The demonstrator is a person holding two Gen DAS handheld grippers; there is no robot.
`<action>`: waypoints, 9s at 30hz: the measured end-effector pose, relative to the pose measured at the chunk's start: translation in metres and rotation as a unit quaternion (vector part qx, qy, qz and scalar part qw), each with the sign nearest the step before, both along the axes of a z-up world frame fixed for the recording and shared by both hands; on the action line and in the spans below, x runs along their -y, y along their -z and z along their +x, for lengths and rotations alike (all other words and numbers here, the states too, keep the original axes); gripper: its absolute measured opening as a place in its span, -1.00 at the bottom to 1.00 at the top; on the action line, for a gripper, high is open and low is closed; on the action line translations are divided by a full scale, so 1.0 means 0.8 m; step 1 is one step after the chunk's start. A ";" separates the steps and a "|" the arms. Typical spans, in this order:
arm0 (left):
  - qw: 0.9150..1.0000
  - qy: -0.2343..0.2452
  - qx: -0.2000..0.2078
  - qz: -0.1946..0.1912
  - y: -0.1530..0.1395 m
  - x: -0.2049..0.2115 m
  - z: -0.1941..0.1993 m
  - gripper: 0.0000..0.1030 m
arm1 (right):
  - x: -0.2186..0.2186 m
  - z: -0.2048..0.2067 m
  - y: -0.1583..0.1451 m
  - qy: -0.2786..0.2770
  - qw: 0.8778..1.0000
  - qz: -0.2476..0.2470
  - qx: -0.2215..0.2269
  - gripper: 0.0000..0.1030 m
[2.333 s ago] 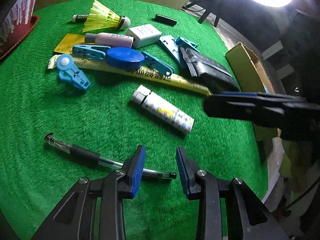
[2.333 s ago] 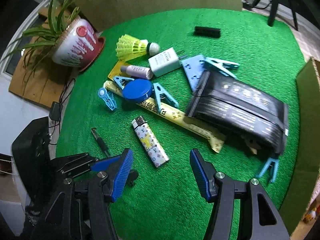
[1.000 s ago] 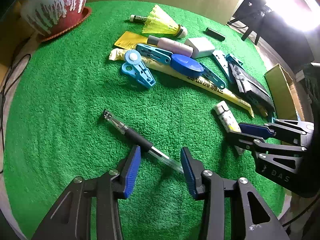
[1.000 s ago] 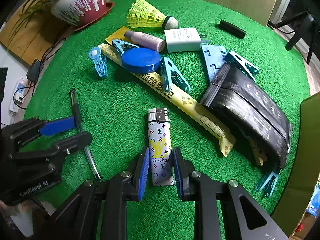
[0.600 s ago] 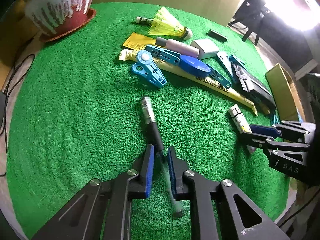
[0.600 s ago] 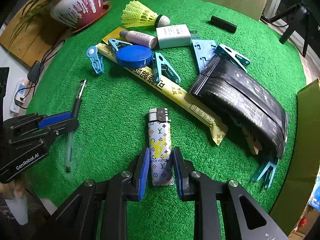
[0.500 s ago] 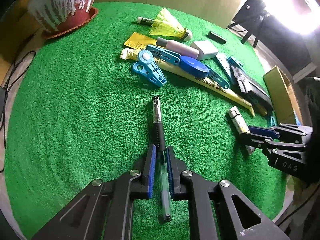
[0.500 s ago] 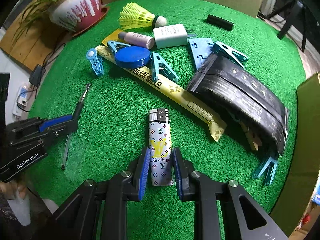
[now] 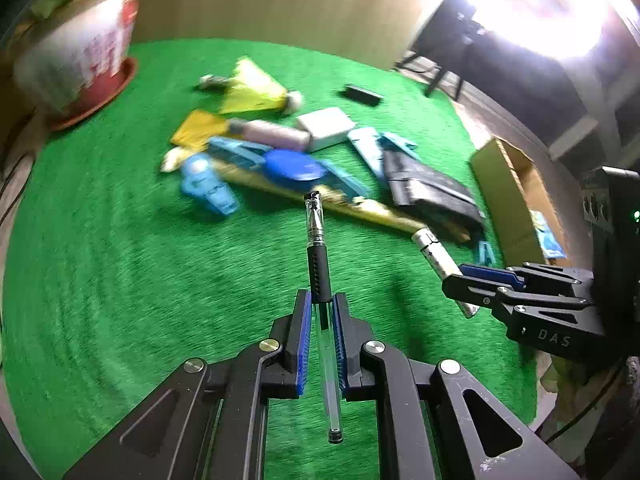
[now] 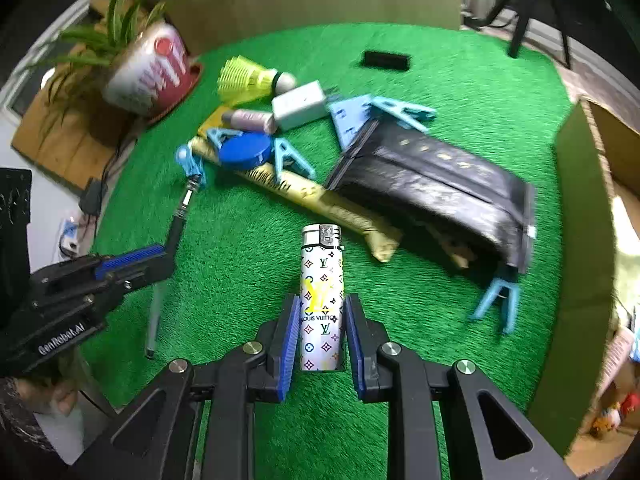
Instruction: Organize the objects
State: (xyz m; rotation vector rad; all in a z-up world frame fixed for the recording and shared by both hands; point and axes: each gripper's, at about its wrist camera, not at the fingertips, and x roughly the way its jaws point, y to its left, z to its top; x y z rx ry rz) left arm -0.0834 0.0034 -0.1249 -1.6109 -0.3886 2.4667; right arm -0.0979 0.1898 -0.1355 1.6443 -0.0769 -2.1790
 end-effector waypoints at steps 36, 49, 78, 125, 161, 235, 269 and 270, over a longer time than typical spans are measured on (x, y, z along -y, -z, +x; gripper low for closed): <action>0.974 0.223 -0.020 0.041 -0.017 -0.378 -0.142 -0.79 | -0.301 0.006 -0.030 0.229 0.973 0.001 -0.032 -0.60; 0.976 0.209 -0.039 0.037 -0.030 -0.366 -0.140 -0.64 | -0.294 0.003 -0.039 0.227 0.972 0.020 -0.050 -0.09; 1.000 -0.015 -0.023 0.007 -0.013 -0.017 -0.088 -0.64 | -0.053 -0.063 -0.062 0.043 0.998 -0.011 -0.049 -0.09; 0.997 -0.072 0.018 0.007 0.061 0.097 -0.097 -0.59 | 0.118 -0.145 0.049 -0.083 0.995 0.044 0.037 -0.62; 0.987 0.128 -0.070 0.060 -0.056 -0.166 -0.129 -0.61 | -0.168 -0.052 -0.067 0.140 0.987 -0.059 -0.047 -0.62; 0.999 0.047 -0.002 0.024 0.008 -0.043 -0.145 -0.30 | -0.003 -0.054 -0.025 -0.033 0.999 -0.027 -0.015 -0.06; 0.996 0.076 0.042 0.037 0.060 0.016 -0.054 -0.44 | 0.101 0.003 0.047 -0.115 0.992 -0.009 0.052 -0.55; 0.996 0.073 0.041 0.028 0.059 0.021 -0.050 -0.44 | 0.107 0.009 0.047 -0.120 0.991 -0.010 0.051 -0.55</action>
